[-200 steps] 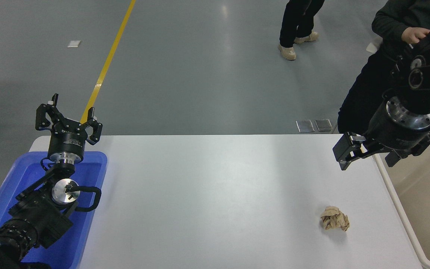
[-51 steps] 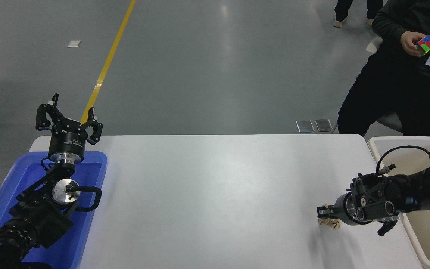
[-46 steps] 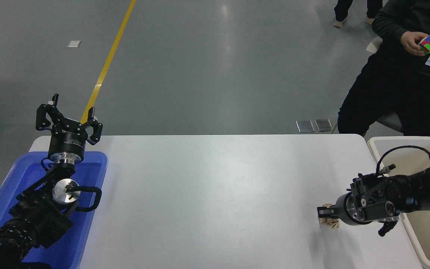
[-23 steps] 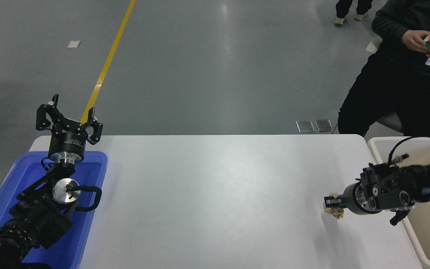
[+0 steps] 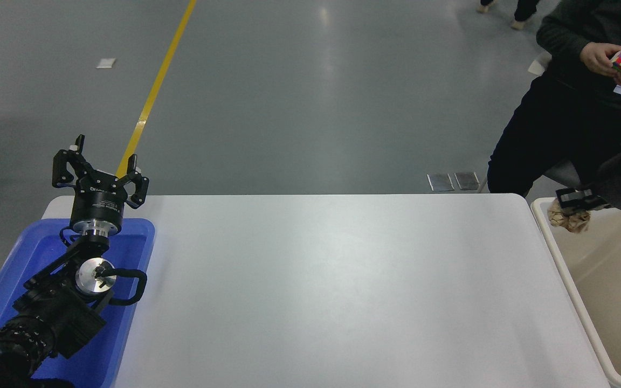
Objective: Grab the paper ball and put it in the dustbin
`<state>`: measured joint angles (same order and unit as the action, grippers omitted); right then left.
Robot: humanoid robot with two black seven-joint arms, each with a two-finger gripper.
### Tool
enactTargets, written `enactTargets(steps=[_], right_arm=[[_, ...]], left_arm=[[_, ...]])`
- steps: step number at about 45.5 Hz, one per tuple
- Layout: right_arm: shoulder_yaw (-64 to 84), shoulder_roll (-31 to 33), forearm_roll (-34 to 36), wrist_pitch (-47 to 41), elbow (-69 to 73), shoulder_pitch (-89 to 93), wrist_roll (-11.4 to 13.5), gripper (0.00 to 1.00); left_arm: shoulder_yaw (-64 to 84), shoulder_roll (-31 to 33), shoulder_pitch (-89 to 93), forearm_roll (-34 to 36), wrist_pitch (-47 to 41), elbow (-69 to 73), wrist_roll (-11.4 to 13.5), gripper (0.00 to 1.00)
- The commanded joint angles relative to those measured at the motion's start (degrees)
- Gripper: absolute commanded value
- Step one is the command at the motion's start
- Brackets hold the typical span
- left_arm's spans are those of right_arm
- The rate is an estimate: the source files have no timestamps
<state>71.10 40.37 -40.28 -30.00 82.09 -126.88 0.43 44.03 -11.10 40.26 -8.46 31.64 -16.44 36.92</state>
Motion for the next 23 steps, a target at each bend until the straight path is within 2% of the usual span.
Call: enactTargets(steps=[1,5,11,23], right_arm=[[4.04,2.52,-1.74,-9.64,2.64,-14.00,-0.17,0.00],[5.01,3.92,-1.74,-9.64,2.20,-15.50,-0.17,0.00],[4.84,9.63,-2.09,-8.85,-1.74,-16.55,0.36,0.00],[-0.86,24.04,-1.30,-4.81,-26.96,-5.41,0.10,0.00]], left_arm=[[0.00,0.03,-0.01,0.02,0.00,0.00,0.00,0.99],[0.00,0.03,-0.01,0.02,0.00,0.00,0.00,0.99],[0.00,0.03,-0.01,0.02,0.00,0.00,0.00,0.99],[0.00,-0.06,-0.01,0.02,0.00,0.00,0.00,0.99]])
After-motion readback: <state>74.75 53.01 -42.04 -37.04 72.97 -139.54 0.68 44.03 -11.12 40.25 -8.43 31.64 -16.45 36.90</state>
